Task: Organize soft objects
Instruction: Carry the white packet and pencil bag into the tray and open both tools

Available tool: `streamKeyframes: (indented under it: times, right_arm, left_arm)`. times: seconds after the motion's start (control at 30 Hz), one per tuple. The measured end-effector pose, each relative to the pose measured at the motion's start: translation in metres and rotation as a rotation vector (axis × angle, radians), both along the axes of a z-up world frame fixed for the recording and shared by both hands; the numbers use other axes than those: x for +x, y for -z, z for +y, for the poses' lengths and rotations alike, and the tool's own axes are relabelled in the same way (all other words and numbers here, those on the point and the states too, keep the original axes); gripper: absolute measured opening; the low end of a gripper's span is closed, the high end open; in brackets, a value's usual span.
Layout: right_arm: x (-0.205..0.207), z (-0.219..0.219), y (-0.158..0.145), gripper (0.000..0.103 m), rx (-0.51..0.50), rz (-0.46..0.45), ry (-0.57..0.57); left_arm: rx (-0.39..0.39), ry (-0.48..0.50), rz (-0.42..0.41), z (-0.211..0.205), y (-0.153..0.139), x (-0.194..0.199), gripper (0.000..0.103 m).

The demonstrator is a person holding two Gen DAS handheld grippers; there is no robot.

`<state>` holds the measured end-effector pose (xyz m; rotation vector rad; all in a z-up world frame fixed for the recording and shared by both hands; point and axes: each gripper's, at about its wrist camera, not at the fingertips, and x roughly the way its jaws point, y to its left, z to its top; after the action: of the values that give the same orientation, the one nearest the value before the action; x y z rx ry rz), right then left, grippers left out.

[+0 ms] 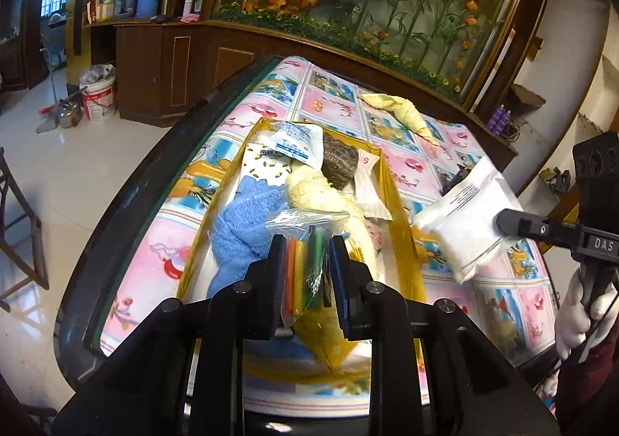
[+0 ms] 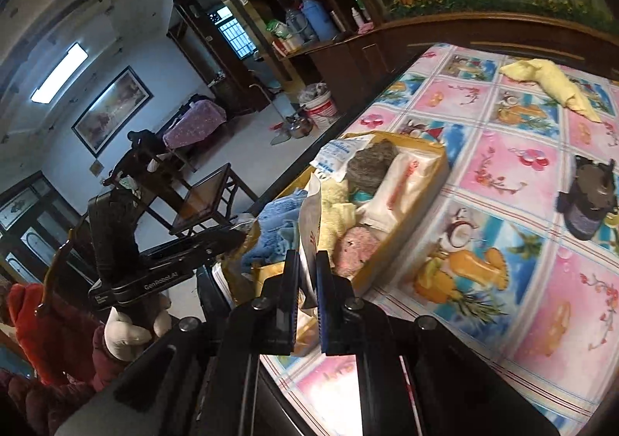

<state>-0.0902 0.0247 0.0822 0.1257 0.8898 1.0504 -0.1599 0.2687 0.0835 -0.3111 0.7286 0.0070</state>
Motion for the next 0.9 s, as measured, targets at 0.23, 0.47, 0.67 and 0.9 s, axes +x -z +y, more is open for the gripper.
streamKeyframes:
  times: [0.23, 0.47, 0.67, 0.9]
  right_arm:
    - [0.031, 0.049, 0.036, 0.005, -0.049, 0.129, -0.006]
    - [0.043, 0.062, 0.048, 0.024, -0.242, 0.03, 0.104]
    - [0.028, 0.061, 0.028, 0.025, -0.266, -0.137, 0.149]
    - [0.025, 0.076, 0.031, 0.025, -0.164, -0.062, 0.045]
  left_arm:
    - [0.13, -0.081, 0.045, 0.0, 0.014, 0.014, 0.022]
    - [0.152, -0.121, 0.033, -0.006, 0.013, 0.004, 0.048]
    - [0.252, -0.165, -0.002, -0.018, 0.001, -0.002, 0.053]
    - [0.279, -0.205, 0.025, -0.02, 0.002, 0.0, 0.053]
